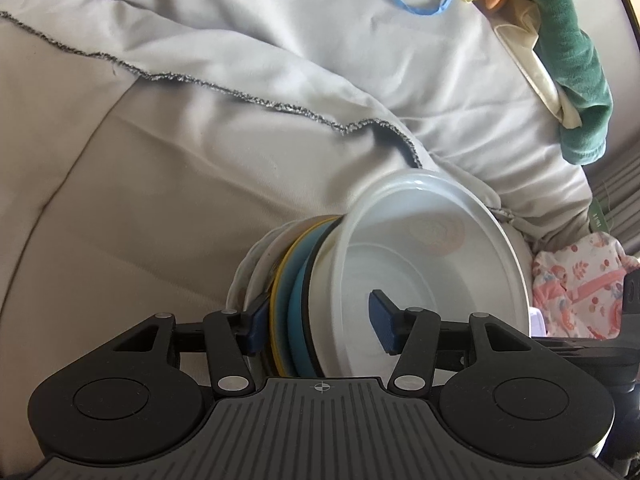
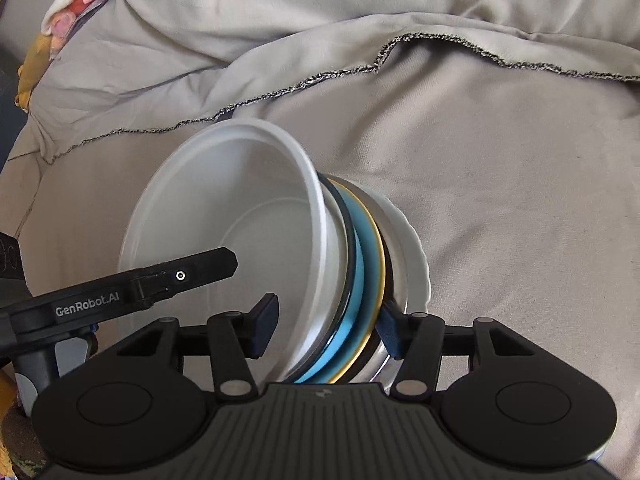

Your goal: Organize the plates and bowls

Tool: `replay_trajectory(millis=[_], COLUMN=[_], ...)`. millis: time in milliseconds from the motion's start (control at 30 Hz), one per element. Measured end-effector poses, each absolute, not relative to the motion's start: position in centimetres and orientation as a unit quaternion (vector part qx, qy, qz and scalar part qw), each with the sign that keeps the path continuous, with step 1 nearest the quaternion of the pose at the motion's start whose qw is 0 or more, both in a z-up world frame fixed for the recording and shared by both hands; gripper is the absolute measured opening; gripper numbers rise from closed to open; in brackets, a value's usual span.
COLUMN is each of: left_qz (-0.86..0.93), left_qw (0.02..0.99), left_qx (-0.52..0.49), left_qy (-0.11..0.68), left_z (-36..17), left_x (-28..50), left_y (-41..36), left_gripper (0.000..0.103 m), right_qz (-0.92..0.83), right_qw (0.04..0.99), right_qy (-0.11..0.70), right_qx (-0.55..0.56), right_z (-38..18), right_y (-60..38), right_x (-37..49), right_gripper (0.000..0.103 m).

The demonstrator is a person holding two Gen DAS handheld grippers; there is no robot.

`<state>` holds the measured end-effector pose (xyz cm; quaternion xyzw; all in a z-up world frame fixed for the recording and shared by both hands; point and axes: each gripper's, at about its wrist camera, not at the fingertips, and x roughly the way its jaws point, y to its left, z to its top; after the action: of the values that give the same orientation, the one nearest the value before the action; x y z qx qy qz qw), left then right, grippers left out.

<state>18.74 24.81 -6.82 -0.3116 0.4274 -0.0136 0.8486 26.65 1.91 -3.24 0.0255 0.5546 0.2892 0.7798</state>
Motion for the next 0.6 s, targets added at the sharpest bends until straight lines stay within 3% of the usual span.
replay_trajectory(millis=[267,400,467,600], left_qz=[-0.033,-0.006,0.014,0.015], left_qw=[0.882,0.881,0.876,0.873], left_qx=[-0.328,-0.309,-0.309,-0.305], left_qy=[0.337,0.359,0.37,0.379], left_z=[-4.4,-4.6,-5.0,-5.2], left_x=[16.8,17.1,17.3,17.5], left_y=[25.6,25.5,25.8,25.9], left_gripper=[0.051,0.049,0.042,0.042], right_qz=[0.267,0.255,0.262,0.264], right_qw=[0.824,0.822,0.815,0.817], right_qy=[0.499,0.509,0.517,0.513], right_qx=[0.021,0.014,0.016,-0.002], right_z=[-0.6,-1.4,-2.1,-2.5], right_y=[0.0,0.2,0.6,1.8], right_x=[26.1,26.1,25.6,24.8], right_gripper=[0.053,0.053,0.053,0.056])
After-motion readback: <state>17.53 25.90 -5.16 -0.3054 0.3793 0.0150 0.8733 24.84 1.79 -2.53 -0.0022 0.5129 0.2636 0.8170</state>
